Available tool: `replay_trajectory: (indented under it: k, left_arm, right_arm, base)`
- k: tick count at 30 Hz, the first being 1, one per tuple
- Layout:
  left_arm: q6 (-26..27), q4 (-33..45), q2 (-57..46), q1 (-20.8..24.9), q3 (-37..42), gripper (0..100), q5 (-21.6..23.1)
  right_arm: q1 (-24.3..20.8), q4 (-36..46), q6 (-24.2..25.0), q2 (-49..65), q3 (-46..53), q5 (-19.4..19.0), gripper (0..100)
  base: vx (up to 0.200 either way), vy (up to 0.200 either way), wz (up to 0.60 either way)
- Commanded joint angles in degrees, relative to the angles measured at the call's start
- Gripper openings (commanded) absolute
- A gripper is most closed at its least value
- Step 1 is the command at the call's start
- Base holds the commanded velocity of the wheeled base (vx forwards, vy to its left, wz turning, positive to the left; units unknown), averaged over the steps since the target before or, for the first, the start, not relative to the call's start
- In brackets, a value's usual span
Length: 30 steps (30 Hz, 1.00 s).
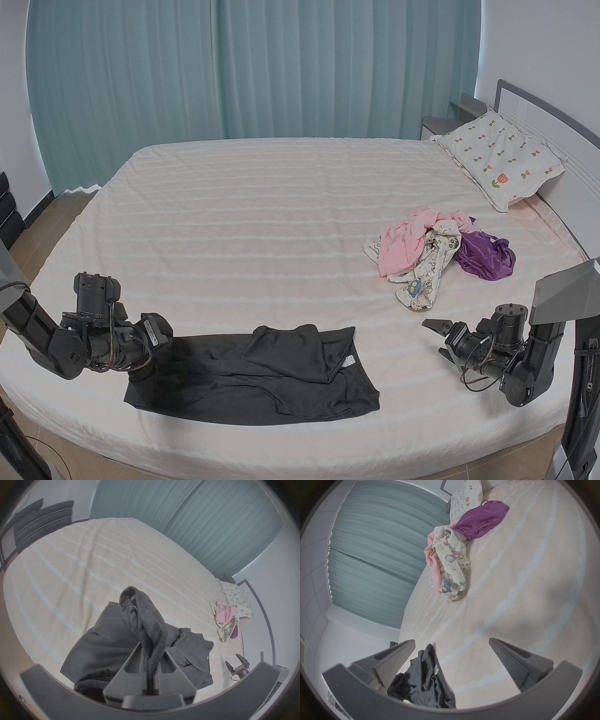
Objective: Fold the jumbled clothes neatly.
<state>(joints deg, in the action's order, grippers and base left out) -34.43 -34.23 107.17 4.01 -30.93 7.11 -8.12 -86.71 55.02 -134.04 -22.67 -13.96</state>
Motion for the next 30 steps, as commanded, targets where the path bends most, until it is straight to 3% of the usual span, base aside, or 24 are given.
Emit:
replay_trajectory:
  k: [1, 19, 26, 30]
  left_arm:
    - [-0.03, 0.39, 0.06, 1.61, -0.45, 0, 0.01]
    - [-2.31, 4.79, 5.51, 10.23, -8.71, 0, -1.39]
    - [-2.58, 4.70, 12.54, 14.01, -13.90, 0, -5.61]
    - [-5.92, 4.70, 14.74, 16.47, -15.57, 0, -6.49]
  right_arm:
    - [-0.14, -0.04, 0.00, -0.17, 0.00, -0.02, 100]
    - [-0.14, -0.04, 0.00, -0.26, 0.00, -0.02, 100]
    - [-0.23, -0.04, 0.00, -0.35, 0.00, -0.02, 100]
    - [-0.23, -0.04, -0.08, -0.44, 0.00, 0.07, 100]
  base:
    - [0.000, -0.200, 0.00]
    - [0.000, -0.200, 0.00]
    - [0.000, -0.200, 0.00]
    - [0.000, 0.000, 0.00]
